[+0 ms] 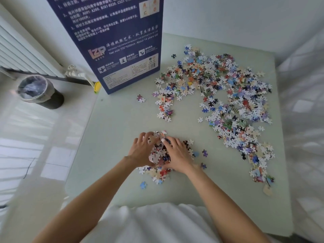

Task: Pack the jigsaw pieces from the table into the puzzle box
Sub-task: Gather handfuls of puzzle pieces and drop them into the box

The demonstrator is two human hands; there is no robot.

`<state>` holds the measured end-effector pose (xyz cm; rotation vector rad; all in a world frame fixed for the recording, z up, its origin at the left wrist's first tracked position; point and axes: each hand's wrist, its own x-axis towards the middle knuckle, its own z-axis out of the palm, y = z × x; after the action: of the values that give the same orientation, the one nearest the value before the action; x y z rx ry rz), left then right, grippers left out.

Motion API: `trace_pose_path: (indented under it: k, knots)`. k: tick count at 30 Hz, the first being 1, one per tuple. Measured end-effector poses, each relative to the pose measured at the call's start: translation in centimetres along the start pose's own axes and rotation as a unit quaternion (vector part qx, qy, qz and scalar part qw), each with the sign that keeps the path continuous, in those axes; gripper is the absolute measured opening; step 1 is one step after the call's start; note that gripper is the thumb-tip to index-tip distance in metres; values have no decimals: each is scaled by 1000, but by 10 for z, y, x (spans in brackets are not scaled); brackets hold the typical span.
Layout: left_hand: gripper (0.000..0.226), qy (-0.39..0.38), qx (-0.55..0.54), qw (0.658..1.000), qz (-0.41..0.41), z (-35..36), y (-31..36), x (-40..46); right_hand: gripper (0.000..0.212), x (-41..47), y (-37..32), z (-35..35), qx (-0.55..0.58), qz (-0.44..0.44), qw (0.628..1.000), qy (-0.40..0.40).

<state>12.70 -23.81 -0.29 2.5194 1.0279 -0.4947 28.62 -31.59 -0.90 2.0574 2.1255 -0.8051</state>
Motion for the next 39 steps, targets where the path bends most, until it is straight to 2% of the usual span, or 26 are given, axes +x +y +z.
trace_pose_path:
  k: [4, 10, 13, 17, 19, 23, 28, 31, 34, 39]
  knots:
    - [110, 16, -46, 999, -11, 2, 3, 0, 105, 6, -2, -1, 33, 16, 999, 38]
    - [88, 13, -168, 985, -44, 2, -1, -4, 94, 18, -6, -8, 65, 58, 996, 21]
    - [76, 18, -206, 977, -52, 1, -5, -4, 85, 22, -5, -8, 48, 52, 997, 42]
    - [57, 44, -231, 971, -53, -5, -10, -6, 98, 29, -6, -7, 17, 12, 999, 40]
    - [51, 61, -231, 970, -48, -6, -11, -7, 98, 30, -8, -8, 19, -9, 999, 27]
    - [46, 89, -238, 966, -46, -4, -13, -11, 75, 29, -11, -13, 42, -44, 998, 25]
    - [29, 108, -230, 965, -56, -2, -22, -16, 63, 29, -14, -19, 49, -26, 998, 3]
    - [26, 123, -240, 960, -74, 0, -27, -20, 47, 29, -14, -17, 54, -19, 998, 5]
    - [31, 130, -267, 950, -94, 0, -30, -23, 36, 27, -12, -10, 64, -15, 997, 43]
    - [29, 128, -284, 943, -116, -3, -31, -26, 31, 24, -9, -6, 120, 25, 985, 119]
